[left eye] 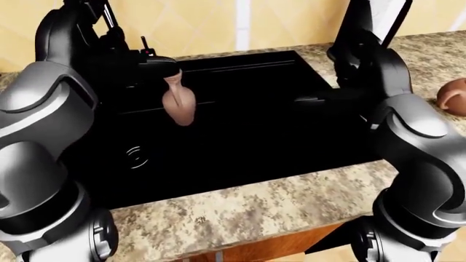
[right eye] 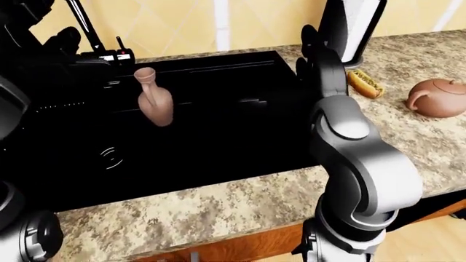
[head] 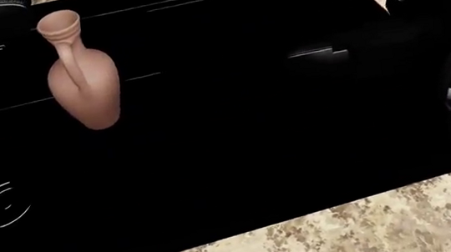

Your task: Turn the sink spout to the right.

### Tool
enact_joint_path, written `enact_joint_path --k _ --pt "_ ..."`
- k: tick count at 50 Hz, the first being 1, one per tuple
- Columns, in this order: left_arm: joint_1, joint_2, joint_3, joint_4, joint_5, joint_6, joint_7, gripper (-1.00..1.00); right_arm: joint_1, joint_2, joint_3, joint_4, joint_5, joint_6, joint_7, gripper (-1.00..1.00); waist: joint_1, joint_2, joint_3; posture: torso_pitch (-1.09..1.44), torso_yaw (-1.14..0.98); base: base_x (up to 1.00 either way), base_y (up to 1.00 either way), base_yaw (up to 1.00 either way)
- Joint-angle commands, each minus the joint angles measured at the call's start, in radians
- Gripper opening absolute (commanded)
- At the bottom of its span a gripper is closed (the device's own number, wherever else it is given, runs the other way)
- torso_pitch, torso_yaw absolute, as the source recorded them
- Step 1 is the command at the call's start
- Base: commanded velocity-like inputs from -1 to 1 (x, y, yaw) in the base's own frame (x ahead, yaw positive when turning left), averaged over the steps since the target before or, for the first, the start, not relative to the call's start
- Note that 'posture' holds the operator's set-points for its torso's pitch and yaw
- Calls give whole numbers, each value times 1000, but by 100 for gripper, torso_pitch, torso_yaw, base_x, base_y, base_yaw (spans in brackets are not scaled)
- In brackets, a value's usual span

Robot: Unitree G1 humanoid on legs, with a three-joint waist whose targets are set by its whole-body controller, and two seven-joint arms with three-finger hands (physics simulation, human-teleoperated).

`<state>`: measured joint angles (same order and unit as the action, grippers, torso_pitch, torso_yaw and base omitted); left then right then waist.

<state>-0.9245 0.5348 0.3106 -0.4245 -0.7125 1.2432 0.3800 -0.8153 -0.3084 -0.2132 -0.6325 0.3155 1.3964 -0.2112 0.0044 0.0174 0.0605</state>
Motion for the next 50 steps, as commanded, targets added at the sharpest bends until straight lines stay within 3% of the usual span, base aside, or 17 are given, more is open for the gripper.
enact_joint_path --k 1,6,11,20,35,50 --pt "-37 14 15 -15 -5 -27 5 100 -31 -10 -4 -15 -17 -30 10 100 0 2 -27 0 0 0 0 0" --pt "-46 14 35 -11 -36 -22 19 100 -31 -1 -6 -23 -35 -25 24 100 0 1 -30 0 0 0 0 0" --pt "-32 36 21 1 -59 -54 19 100 -19 12 2 -29 -56 -27 33 100 0 1 -33 0 0 0 0 0" --pt "-46 54 14 20 -63 -26 22 100 -10 23 9 -27 -84 -40 53 100 -4 3 -71 -9 0 0 0 0" --pt "-67 58 19 20 -71 11 13 100 -33 34 14 -36 -110 -15 68 100 -4 7 -161 -24 0 0 0 0" --pt "-87 58 -8 6 -38 47 -32 100 -56 38 24 -41 -131 3 79 100 -3 9 -274 -39 0 0 0 0"
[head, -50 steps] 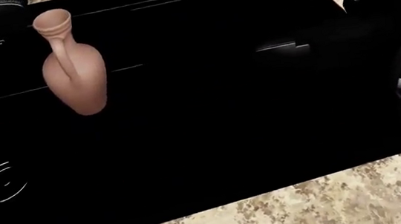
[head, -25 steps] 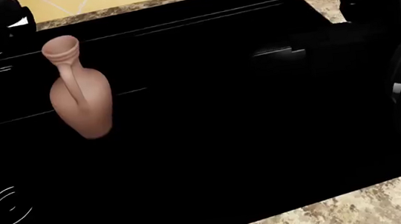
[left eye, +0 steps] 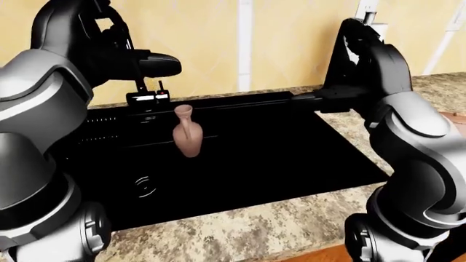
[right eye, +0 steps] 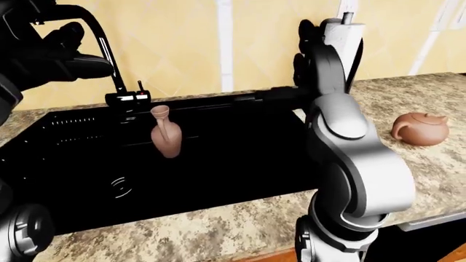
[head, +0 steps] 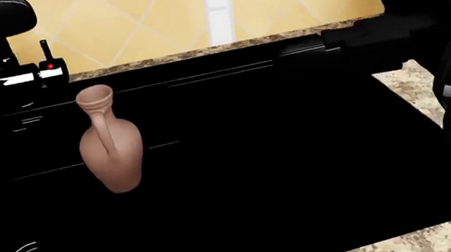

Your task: Turn the sink spout to the right.

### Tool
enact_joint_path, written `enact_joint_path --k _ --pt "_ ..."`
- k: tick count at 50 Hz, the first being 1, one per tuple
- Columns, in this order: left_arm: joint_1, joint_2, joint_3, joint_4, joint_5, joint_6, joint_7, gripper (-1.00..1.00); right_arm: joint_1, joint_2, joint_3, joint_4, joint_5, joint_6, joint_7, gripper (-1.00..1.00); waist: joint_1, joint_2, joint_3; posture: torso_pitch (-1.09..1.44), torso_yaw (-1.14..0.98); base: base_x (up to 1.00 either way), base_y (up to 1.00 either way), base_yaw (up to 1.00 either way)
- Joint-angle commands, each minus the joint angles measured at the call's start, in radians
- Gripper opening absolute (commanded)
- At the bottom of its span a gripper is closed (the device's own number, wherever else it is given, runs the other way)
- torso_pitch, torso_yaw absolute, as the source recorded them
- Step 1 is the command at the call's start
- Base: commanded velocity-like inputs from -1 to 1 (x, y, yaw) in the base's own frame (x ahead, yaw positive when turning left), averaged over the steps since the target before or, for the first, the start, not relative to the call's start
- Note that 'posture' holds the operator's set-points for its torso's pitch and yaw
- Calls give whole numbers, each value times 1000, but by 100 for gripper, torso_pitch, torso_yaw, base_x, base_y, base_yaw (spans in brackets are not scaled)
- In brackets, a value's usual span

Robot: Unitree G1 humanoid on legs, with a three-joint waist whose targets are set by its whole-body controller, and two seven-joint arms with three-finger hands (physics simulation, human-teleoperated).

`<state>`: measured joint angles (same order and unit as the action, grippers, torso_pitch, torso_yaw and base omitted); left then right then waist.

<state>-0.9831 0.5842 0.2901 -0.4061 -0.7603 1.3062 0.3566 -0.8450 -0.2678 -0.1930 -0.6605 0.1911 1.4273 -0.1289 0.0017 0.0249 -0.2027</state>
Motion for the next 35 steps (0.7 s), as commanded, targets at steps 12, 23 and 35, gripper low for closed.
enact_joint_path --k 12,23,35 --pt "-6 -3 5 -26 70 -39 -24 100 -6 9 14 -17 -27 -41 11 100 13 -1 -90 -50 0 0 0 0" --pt "-296 19 -119 320 207 -84 -228 100 11 17 19 -21 -48 -49 26 100 34 -14 -106 -50 0 0 0 0" --pt "-780 68 -193 812 611 -206 -591 100 10 23 34 -17 -64 -51 35 100 31 -25 -97 -50 0 0 0 0"
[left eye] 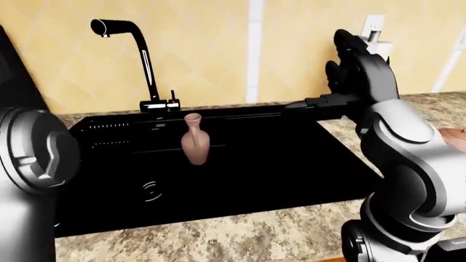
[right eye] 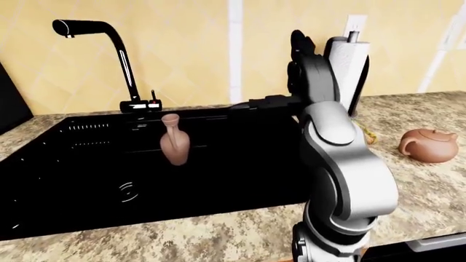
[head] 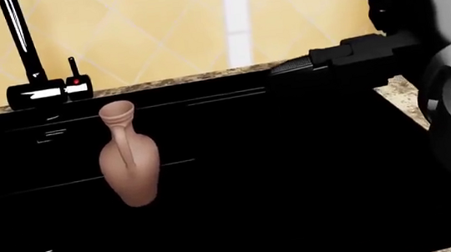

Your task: Turn the sink spout to the right.

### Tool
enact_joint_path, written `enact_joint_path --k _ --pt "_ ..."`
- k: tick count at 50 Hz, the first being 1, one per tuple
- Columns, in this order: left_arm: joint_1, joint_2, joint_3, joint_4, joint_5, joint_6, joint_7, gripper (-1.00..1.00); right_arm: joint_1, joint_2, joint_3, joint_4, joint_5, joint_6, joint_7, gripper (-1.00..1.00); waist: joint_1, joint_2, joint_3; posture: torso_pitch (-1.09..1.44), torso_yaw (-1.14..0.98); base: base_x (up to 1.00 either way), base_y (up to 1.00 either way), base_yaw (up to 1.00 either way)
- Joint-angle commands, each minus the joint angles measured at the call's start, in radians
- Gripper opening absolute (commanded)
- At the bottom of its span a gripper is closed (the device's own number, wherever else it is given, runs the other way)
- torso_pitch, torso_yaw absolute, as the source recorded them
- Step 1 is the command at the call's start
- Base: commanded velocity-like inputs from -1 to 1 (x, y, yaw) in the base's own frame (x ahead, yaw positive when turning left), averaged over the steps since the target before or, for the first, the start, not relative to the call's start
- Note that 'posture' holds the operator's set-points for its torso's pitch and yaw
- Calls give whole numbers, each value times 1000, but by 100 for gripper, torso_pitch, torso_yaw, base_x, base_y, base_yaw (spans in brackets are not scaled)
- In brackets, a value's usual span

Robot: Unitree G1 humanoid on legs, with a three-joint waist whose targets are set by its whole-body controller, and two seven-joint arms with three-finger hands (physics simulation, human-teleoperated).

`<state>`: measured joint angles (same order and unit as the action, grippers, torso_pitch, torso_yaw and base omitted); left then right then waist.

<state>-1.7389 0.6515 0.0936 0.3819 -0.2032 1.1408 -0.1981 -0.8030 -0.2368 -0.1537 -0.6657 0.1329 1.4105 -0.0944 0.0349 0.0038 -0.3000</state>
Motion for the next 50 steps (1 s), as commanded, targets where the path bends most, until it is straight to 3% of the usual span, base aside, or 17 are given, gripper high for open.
enact_joint_path --k 1,10,20,32,41,50 --pt "-36 -1 4 60 79 -63 -52 100 -41 -9 -7 -19 -6 -19 1 100 -2 -4 0 -50 0 0 0 0" --pt "-85 5 33 313 245 -230 -150 100 -44 -11 -6 -14 -17 -18 13 100 -3 -9 -4 -50 0 0 0 0" --pt "-25 37 83 588 310 -430 -125 100 -19 -9 -16 -28 -23 -28 25 100 -4 -10 -10 -50 0 0 0 0" --pt "84 66 102 606 290 -489 -103 100 -10 6 -8 -39 -29 -24 22 100 -11 8 -10 -50 0 0 0 0" --pt "160 66 109 612 266 -513 -80 100 -3 6 -6 -34 -35 -34 27 100 -7 1 -2 -50 0 0 0 0" --pt "168 62 102 605 261 -506 -79 100 -8 2 -5 -35 -39 -27 32 100 -3 -2 -5 -50 0 0 0 0"
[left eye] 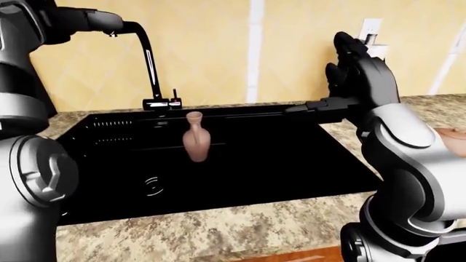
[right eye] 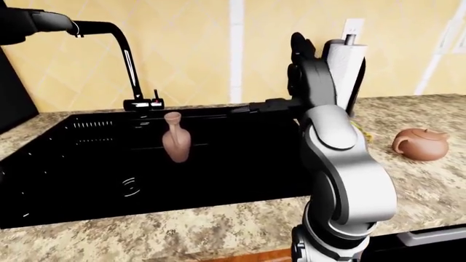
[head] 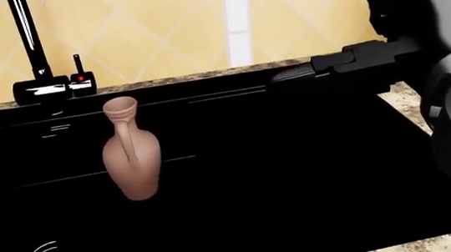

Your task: Turn the sink spout to the right.

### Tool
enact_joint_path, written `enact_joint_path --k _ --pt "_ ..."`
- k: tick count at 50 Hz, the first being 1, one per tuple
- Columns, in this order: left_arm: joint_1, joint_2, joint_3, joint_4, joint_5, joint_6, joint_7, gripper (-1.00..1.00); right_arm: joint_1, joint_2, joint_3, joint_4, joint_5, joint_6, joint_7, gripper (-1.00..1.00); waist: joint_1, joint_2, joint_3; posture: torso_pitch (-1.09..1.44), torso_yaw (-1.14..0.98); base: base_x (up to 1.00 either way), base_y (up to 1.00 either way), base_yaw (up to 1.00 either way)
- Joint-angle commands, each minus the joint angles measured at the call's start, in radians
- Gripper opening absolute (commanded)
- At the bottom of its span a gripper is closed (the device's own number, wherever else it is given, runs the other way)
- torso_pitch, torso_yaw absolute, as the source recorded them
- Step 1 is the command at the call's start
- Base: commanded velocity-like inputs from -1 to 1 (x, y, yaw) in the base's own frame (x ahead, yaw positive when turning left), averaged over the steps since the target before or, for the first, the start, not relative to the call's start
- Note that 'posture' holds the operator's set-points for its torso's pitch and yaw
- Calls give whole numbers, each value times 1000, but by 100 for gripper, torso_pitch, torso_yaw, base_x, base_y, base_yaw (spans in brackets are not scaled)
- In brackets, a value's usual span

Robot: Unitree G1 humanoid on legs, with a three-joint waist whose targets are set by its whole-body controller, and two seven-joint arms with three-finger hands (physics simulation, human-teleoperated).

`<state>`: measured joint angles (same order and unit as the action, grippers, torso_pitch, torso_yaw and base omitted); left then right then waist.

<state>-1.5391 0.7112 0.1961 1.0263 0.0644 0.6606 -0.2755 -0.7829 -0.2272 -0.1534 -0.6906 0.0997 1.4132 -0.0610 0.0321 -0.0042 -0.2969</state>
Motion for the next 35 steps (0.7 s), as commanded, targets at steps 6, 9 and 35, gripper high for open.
enact_joint_path --k 6,9,35 --pt "-9 -14 2 -44 -15 -32 8 100 -27 -9 -7 -12 -10 -29 3 100 0 9 -16 -50 0 0 0 0" --pt "13 -28 2 -74 -23 -15 13 100 -17 -4 -8 -16 -11 -34 3 100 0 10 -20 -50 0 0 0 0" --pt "117 -118 -6 -218 -89 52 62 100 2 4 -7 -24 -16 -42 4 100 -11 10 -27 -50 0 0 0 0"
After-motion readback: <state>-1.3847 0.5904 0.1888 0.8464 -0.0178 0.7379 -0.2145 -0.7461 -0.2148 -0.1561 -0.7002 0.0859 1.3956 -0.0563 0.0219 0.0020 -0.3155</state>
